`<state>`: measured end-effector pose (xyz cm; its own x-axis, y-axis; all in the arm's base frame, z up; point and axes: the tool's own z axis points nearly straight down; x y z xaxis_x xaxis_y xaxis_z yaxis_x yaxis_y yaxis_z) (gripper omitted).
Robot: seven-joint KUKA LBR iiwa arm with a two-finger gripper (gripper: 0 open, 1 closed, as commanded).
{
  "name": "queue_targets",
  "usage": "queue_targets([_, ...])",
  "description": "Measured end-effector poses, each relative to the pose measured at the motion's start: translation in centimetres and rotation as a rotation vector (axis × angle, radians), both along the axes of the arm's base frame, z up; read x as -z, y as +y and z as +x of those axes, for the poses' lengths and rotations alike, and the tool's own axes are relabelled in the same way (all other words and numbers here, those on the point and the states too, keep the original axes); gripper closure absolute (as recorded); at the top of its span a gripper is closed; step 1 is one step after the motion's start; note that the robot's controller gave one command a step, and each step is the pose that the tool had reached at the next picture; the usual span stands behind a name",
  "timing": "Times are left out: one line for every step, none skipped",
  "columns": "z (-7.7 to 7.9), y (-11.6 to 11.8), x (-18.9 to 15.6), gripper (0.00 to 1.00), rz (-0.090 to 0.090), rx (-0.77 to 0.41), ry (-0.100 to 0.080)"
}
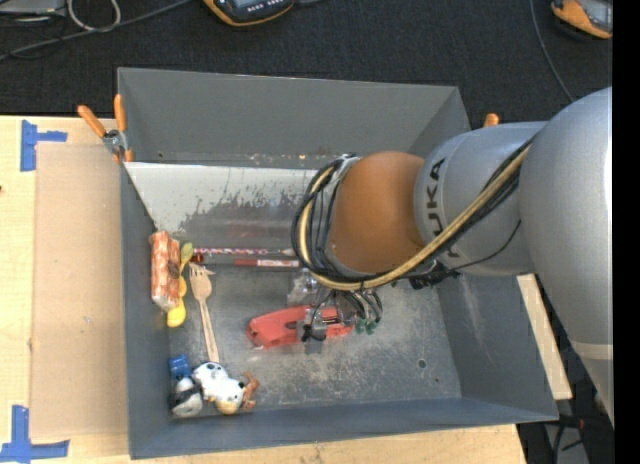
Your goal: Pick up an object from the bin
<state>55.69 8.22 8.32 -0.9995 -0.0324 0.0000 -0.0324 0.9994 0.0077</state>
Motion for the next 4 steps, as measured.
queue_targets([-0.1, 0.3, -3.0, 1.00, 0.001, 0.020, -0.004])
queue_targets([1.5, -0.2, -4.5, 0.00, 0.001, -0.034, -0.003])
queue_targets([1.4, -0.3, -4.5, 0.00, 0.001, -0.034, -0.003])
queue_targets([-3.7, -1.9, 0.0, 0.00, 0.002, -0.043, -0.002])
